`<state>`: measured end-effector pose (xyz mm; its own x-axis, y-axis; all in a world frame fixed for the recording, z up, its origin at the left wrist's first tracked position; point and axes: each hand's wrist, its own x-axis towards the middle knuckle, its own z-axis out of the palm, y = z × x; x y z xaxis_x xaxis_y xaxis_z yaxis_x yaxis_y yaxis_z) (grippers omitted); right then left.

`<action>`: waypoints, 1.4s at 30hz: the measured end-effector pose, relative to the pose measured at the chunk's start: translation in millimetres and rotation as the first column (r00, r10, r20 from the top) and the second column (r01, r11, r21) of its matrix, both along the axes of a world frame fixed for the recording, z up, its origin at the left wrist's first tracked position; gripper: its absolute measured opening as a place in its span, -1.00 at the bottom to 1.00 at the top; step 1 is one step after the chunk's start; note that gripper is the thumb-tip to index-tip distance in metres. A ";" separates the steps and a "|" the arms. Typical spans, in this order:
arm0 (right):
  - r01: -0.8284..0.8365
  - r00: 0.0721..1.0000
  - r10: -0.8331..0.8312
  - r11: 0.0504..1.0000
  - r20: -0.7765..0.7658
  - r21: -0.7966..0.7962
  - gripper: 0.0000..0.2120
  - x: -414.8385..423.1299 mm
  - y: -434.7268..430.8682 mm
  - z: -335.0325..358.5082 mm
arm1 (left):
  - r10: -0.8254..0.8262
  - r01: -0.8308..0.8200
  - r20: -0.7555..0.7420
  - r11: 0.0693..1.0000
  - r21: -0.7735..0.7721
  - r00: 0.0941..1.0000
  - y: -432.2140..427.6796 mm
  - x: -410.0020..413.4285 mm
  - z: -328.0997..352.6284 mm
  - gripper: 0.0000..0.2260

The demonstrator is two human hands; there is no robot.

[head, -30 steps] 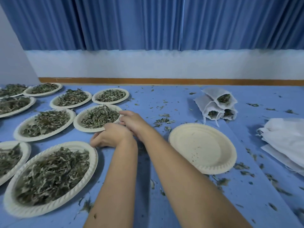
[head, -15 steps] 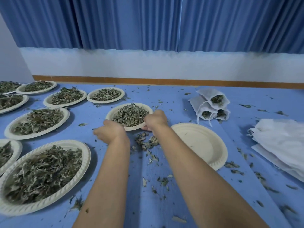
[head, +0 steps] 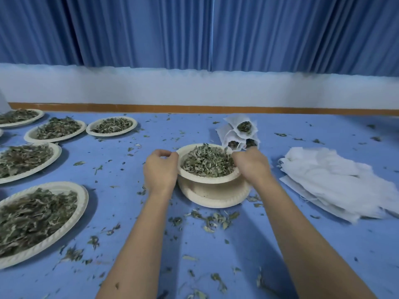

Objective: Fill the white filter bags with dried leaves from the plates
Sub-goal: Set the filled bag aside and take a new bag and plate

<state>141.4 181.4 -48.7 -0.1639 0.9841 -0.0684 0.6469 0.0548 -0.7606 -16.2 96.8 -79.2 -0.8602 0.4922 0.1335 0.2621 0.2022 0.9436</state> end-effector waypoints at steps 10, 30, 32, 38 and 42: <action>0.016 0.965 -0.034 0.997 0.261 0.070 -0.62 19.3 -9.8 -16.8 | -0.115 0.018 -0.267 0.939 -0.343 0.957 -10.0 21.1 -13.6 -0.84; 0.238 0.882 -0.378 0.873 0.282 0.426 -0.65 100.4 19.1 -30.8 | -0.252 0.257 -0.460 0.965 -0.054 0.851 27.0 99.1 11.6 -0.86; 0.270 0.888 -0.400 0.854 0.229 0.444 -0.68 98.0 20.3 -29.9 | -0.259 0.274 -0.456 0.961 -0.034 0.851 26.2 101.7 11.3 -0.85; 0.376 0.896 -0.444 0.774 0.012 0.509 -0.56 97.7 16.5 -30.1 | -0.189 0.245 -0.452 0.967 0.069 0.872 19.8 103.2 12.6 -0.86; 0.360 0.915 -0.400 0.767 -0.042 0.532 -0.60 92.5 16.8 -27.4 | -0.168 0.235 -0.397 0.963 0.129 0.903 18.8 103.4 13.8 -0.86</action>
